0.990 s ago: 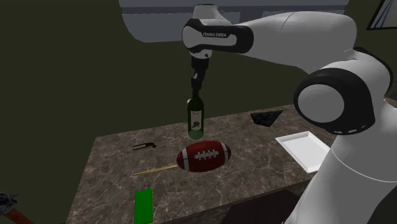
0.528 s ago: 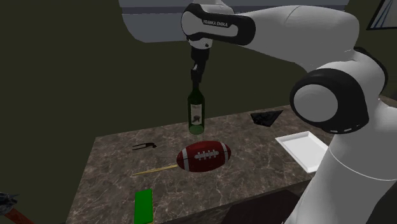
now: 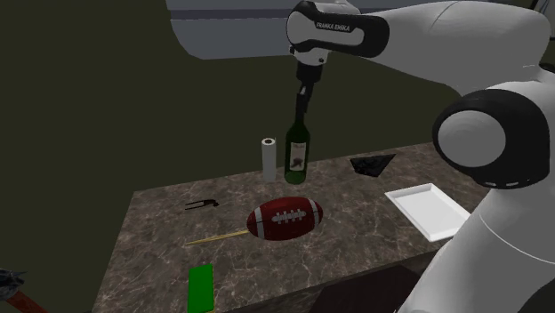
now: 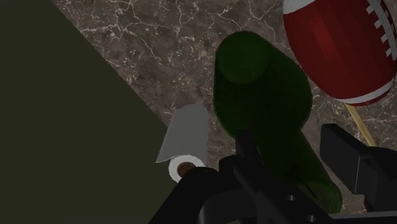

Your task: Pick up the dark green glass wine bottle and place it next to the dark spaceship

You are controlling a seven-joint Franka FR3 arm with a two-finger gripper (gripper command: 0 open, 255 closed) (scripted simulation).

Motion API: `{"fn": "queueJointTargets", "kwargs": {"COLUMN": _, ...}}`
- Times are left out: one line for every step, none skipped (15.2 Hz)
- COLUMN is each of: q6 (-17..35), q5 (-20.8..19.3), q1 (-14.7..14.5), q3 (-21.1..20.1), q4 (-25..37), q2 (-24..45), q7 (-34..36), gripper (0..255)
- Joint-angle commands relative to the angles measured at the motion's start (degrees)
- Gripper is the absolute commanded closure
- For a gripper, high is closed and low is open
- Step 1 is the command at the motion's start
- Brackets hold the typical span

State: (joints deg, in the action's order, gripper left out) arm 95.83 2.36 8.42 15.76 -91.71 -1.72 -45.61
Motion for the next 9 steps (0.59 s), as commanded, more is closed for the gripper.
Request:
{"fn": "queueJointTargets", "kwargs": {"q6": 0.13, "q5": -0.31, "q1": 1.18, "q3": 1.24, "q4": -2.01, "q2": -1.87, "q7": -2.5, "gripper": 255}}
{"fn": "queueJointTargets", "kwargs": {"q6": 0.13, "q5": -0.41, "q1": 1.77, "q3": 1.87, "q4": -2.64, "q2": -2.48, "q7": -3.71, "gripper": 255}}
{"fn": "queueJointTargets", "kwargs": {"q6": 0.1, "q5": -0.51, "q1": 2.33, "q3": 2.54, "q4": -3.2, "q2": -3.03, "q7": -4.94, "gripper": 255}}
{"fn": "queueJointTargets", "kwargs": {"q6": 0.07, "q5": -0.61, "q1": 2.9, "q3": 3.22, "q4": -3.69, "q2": -3.53, "q7": -6.17, "gripper": 255}}
{"fn": "queueJointTargets", "kwargs": {"q6": 0.01, "q5": -0.7, "q1": 3.48, "q3": 3.91, "q4": -4.1, "q2": -3.97, "q7": -7.43, "gripper": 255}}
{"fn": "queueJointTargets", "kwargs": {"q6": -0.06, "q5": -0.77, "q1": 4.06, "q3": 4.62, "q4": -4.44, "q2": -4.35, "q7": -8.7, "gripper": 255}}
{"fn": "queueJointTargets", "kwargs": {"q6": -0.15, "q5": -0.84, "q1": 4.63, "q3": 5.35, "q4": -4.72, "q2": -4.67, "q7": -9.99, "gripper": 255}}
{"fn": "queueJointTargets", "kwargs": {"q6": -0.24, "q5": -0.9, "q1": 5.21, "q3": 6.09, "q4": -4.92, "q2": -4.93, "q7": -11.3, "gripper": 255}}
{"fn": "queueJointTargets", "kwargs": {"q6": -0.36, "q5": -0.94, "q1": 5.79, "q3": 6.84, "q4": -5.05, "q2": -5.13, "q7": -12.63, "gripper": 255}}
